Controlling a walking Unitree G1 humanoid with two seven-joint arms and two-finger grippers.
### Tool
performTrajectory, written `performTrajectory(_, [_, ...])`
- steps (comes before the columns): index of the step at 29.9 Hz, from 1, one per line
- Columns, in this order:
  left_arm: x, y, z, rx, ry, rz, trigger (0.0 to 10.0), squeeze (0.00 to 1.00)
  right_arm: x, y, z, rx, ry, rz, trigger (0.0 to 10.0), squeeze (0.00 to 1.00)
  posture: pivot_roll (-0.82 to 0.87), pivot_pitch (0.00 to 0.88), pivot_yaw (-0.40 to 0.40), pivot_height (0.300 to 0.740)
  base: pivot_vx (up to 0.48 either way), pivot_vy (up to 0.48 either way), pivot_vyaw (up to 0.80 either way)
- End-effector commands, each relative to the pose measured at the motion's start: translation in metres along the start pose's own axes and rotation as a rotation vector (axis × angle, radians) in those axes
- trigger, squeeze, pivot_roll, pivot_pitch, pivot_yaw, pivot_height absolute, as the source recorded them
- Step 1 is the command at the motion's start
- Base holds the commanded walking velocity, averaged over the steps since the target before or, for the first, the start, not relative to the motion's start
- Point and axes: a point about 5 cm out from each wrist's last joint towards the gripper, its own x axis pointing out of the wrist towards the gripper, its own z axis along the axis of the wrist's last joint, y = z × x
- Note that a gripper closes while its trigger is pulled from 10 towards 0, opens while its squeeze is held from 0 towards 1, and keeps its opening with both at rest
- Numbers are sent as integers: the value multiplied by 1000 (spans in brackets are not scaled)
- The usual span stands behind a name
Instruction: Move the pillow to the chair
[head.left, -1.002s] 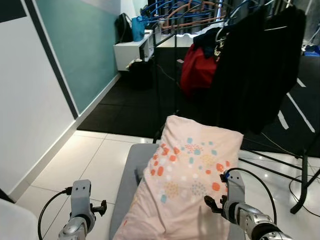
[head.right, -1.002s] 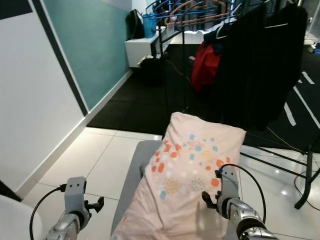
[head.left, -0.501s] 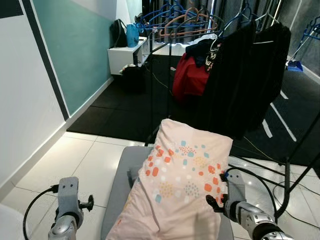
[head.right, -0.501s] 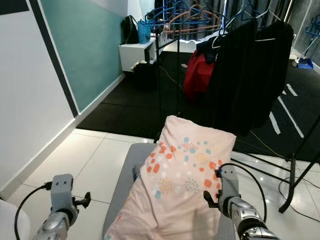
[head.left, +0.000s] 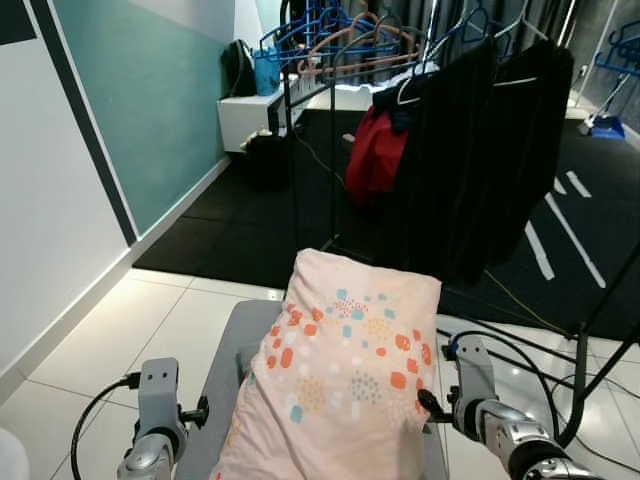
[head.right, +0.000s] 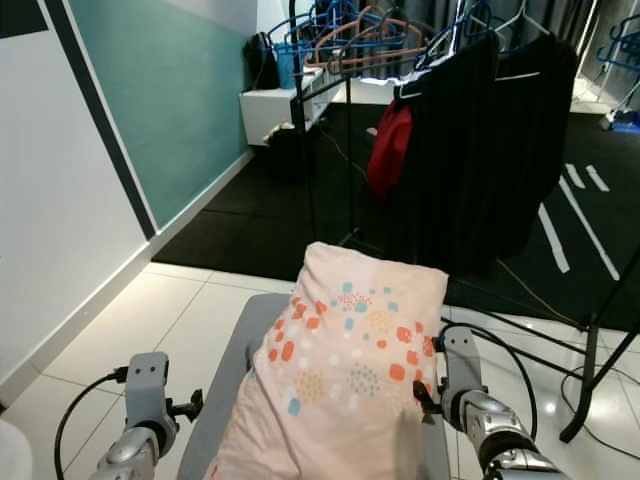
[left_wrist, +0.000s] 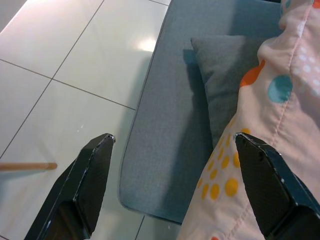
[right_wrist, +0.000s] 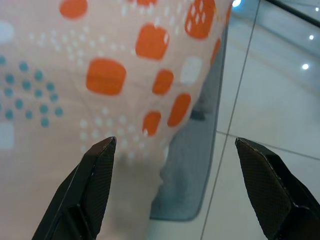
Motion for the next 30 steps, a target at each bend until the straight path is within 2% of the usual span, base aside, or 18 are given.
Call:
performTrajectory(1, [-1,1,-2,0,10,1,10000,0,0,1,-4,-8,23,1,10000,0,-212,17,-28,740,0,0,0])
performTrajectory(8, [-2,-1,-5,7,16,-9,10000,0,0,-1,-3,-17,27,-3,10000,0,-213,17,-35,740,0,0,0])
performTrajectory(12, [-2,-3,-2,40,-17,-6,10000,0,-1,-4,-4,-26,32,-9,10000,0,-215,16,-45,740,0,0,0])
performTrajectory(14, [-1,-2,7,59,-67,3,10000,0,-2,-5,-4,-27,32,-9,10000,0,-216,14,-47,740,0,0,0])
performTrajectory(15, [0,0,23,68,-163,14,10000,0,-2,-7,-4,-27,33,-12,10000,0,-216,16,-50,740,0,0,0])
performTrajectory(17, [-1,1,29,70,-196,18,10000,0,-2,-7,-4,-26,33,-13,10000,0,-216,16,-50,740,0,0,0])
performTrajectory(19, [1,26,37,29,-198,117,10000,0,-3,-10,-3,-32,35,-18,10000,0,-217,18,-55,740,0,0,0])
performTrajectory(21, [1,26,37,29,-198,117,10000,0,-3,-10,-3,-32,35,-18,10000,0,-217,18,-55,740,0,0,0])
performTrajectory(22, [0,40,39,4,-193,164,10000,0,-4,-11,-3,-30,35,-20,10000,0,-221,20,-54,740,0,0,0])
performTrajectory(30, [-3,63,40,-12,-179,222,10000,0,-5,-14,-3,-32,36,-24,10000,0,-219,26,-58,740,0,0,0])
